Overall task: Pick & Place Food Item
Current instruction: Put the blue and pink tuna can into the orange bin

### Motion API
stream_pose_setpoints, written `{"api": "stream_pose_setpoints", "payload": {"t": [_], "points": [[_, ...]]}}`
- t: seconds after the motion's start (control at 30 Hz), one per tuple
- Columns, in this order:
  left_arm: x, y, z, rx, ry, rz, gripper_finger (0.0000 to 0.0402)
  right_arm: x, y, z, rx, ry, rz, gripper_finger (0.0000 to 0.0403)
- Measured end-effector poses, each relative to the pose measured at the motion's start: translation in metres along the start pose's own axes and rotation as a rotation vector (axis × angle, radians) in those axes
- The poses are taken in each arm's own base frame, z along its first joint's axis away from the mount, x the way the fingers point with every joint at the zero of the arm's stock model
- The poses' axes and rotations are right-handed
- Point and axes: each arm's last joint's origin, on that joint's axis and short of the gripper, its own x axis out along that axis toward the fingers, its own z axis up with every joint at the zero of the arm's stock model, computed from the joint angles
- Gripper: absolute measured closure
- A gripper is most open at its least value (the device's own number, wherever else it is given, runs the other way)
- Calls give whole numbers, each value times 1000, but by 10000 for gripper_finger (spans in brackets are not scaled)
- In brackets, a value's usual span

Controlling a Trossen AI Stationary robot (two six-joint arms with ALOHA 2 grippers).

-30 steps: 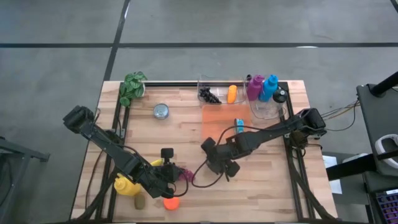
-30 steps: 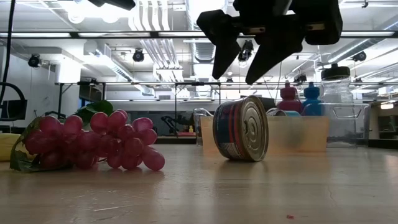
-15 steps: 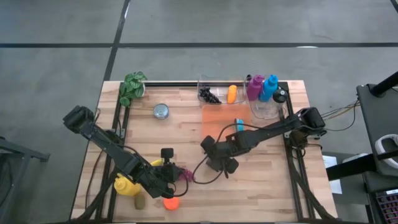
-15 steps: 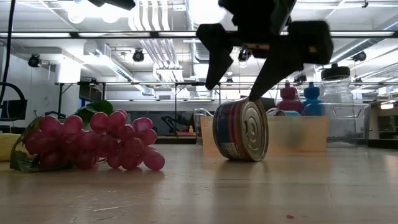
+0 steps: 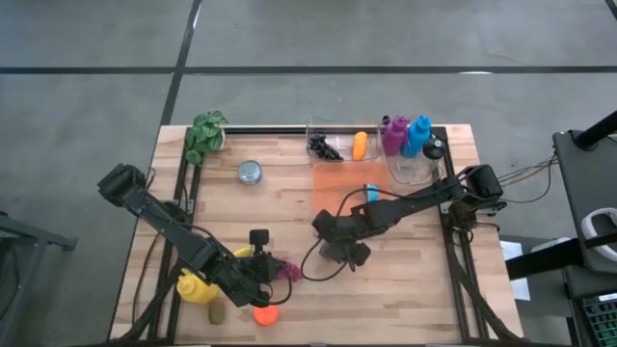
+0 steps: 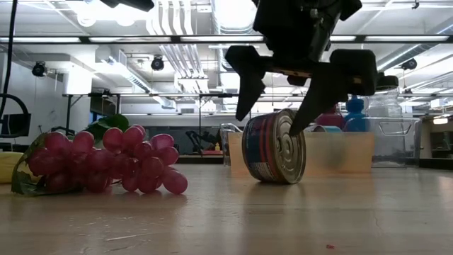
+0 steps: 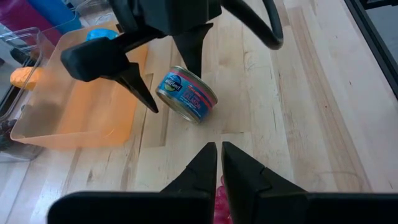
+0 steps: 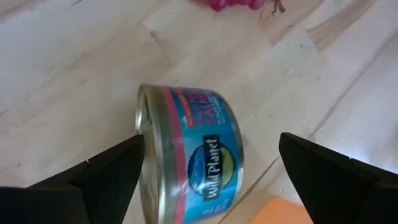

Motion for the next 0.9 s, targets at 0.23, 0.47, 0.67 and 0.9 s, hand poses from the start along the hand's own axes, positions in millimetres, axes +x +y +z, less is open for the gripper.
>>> {"api": "stream_pose_setpoints", "payload": {"t": [0.23,0.47,0.67,0.9], "points": [[0,0,0,0,0,0,373,4,4,-4,-1,8,7,33],[0,0,0,0,0,0,373,10,7,-8,0,-18,-3,33],[0,0,0,0,0,0,373,13,9,-10,17,-67,30,40],[0,0,0,0,0,0,373,13,7,-9,133,-79,29,75]]}}
